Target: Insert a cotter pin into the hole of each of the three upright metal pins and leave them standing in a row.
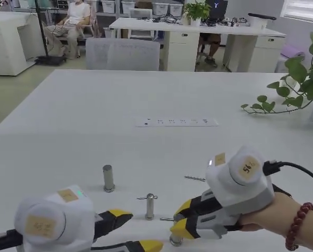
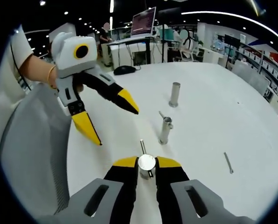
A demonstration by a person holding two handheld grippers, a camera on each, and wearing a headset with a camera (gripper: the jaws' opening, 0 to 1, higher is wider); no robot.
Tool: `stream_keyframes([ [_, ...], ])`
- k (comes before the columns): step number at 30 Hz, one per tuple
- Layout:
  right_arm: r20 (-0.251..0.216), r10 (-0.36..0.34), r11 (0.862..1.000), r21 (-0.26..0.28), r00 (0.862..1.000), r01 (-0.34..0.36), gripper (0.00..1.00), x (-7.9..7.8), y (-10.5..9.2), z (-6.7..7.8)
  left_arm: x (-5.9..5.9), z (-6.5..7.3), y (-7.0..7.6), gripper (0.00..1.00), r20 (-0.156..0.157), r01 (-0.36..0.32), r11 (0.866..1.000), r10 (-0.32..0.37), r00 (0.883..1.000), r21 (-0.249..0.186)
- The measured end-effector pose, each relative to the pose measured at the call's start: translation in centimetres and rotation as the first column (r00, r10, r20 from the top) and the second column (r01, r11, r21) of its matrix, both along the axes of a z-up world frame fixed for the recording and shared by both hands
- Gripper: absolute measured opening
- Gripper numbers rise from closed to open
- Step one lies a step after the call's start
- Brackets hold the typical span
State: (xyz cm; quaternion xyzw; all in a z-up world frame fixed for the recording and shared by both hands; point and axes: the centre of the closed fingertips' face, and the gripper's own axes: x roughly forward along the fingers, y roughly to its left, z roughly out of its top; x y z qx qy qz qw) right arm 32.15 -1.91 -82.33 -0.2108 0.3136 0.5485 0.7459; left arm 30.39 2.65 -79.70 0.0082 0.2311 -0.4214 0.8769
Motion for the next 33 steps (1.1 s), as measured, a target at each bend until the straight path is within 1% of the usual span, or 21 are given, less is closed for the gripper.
stream_keyframes([
  [1,0.004,0.005,1.0,-0.001,1.0,-0.005,0.16,0.0,0.0,0.0,-0.1,0.1,0.0,0.49,-0.001,-0.003,1.0,0.003,1.0,-0.002],
  [6,0.019,0.027,1.0,-0.006,0.999,-0.027,0.15,0.0,0.0,0.1,-0.5,0.8,0.2,0.5,0.014,-0.008,1.0,0.008,1.0,-0.007],
  [8,0.017,0.028,1.0,-0.005,0.999,-0.028,0.15,0.0,0.0,0.1,-0.8,1.0,0.3,0.51,0.017,-0.009,1.0,0.009,1.0,0.002],
  [10,0.02,0.035,0.999,-0.005,0.999,-0.035,0.15,0.0,0.0,0.1,-1.0,1.2,0.4,0.51,0.033,-0.014,1.0,0.014,0.999,0.009],
  [13,0.02,0.037,0.999,0.001,0.999,-0.037,0.14,0.0,0.0,0.1,-1.3,1.4,0.4,0.54,0.04,-0.018,1.0,0.018,0.999,0.015],
  [20,0.02,0.049,0.999,-0.002,0.999,-0.049,0.14,0.1,0.0,0.1,-1.3,1.6,0.7,0.56,0.045,-0.041,0.999,0.041,0.998,0.005],
  [25,0.018,0.045,0.999,-0.006,0.999,-0.045,0.14,0.5,-0.1,0.1,-1.3,1.6,1.0,0.58,0.05,-0.054,0.999,0.054,0.997,0.004],
  [27,0.022,0.049,0.999,-0.006,0.999,-0.049,0.14,0.8,-0.2,0.3,-1.2,1.7,1.3,0.58,0.062,-0.069,0.998,0.068,0.996,0.008],
  [29,0.021,0.043,0.999,0.002,0.999,-0.043,0.14,1.1,-0.3,0.5,-1.2,1.6,1.4,0.58,0.061,-0.074,0.997,0.073,0.995,0.011],
  [33,0.036,0.055,0.998,-0.012,0.998,-0.054,0.14,1.8,-0.3,0.7,-1.3,1.4,1.5,0.59,0.056,-0.081,0.997,0.081,0.995,0.006],
])
